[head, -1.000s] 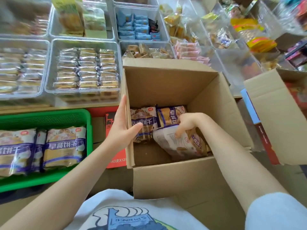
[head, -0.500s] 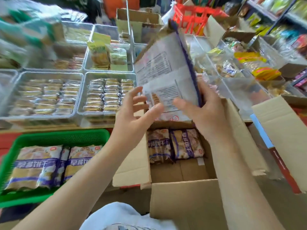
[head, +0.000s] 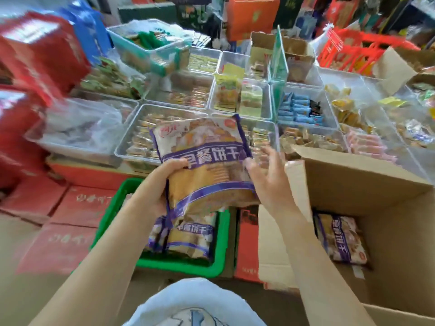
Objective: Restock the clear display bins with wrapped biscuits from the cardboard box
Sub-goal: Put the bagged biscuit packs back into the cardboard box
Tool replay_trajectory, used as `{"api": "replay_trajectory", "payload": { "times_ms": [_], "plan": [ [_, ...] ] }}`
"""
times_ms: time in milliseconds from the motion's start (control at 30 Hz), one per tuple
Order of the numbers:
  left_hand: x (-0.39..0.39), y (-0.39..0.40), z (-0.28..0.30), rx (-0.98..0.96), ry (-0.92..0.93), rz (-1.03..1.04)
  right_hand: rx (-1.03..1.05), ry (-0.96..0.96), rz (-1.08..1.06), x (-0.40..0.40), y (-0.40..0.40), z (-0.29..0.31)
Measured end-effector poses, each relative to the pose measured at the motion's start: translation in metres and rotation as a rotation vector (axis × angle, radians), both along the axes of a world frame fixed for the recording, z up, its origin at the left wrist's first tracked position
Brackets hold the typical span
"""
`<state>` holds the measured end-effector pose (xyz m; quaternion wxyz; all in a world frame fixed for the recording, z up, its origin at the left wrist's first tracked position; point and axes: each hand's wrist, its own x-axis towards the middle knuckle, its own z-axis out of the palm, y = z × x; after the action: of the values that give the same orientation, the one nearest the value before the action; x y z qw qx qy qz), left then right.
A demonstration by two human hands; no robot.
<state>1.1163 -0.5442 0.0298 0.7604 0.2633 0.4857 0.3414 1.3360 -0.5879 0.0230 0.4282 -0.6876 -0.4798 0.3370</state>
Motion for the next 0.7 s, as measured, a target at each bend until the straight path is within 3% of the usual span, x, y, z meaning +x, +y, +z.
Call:
{"api": "replay_trajectory", "payload": {
  "times_ms": [100,167,233,333,500,567,700],
  "plan": [
    [-0.034,0.014,-0.014,-0.019,-0.003,-0.168,-0.353,0.691,0.077,-0.033,0.019,-0.021],
    [-0.048,0.031,-0.026,-0.029,-0.001,-0.186,-0.378,0.818,0.104,-0.056,0.022,-0.040],
    [-0.061,0.052,-0.051,0.032,0.137,-0.156,-0.359,0.819,0.041,-0.077,0.024,-0.067],
    [-0.087,0.077,-0.124,0.192,0.603,-0.211,-0.371,0.696,-0.203,-0.103,0.027,-0.114],
    [-0.148,0.062,-0.240,0.369,1.192,-0.665,-0.540,0.432,-0.406,-0.113,0.005,-0.174],
    [-0.162,0.050,-0.263,0.403,1.306,-0.846,-0.602,0.387,-0.441,-0.109,-0.008,-0.193],
    [-0.181,0.035,-0.293,0.382,1.281,-1.119,-0.671,0.451,-0.516,-0.110,-0.013,-0.221]
  ]
}}
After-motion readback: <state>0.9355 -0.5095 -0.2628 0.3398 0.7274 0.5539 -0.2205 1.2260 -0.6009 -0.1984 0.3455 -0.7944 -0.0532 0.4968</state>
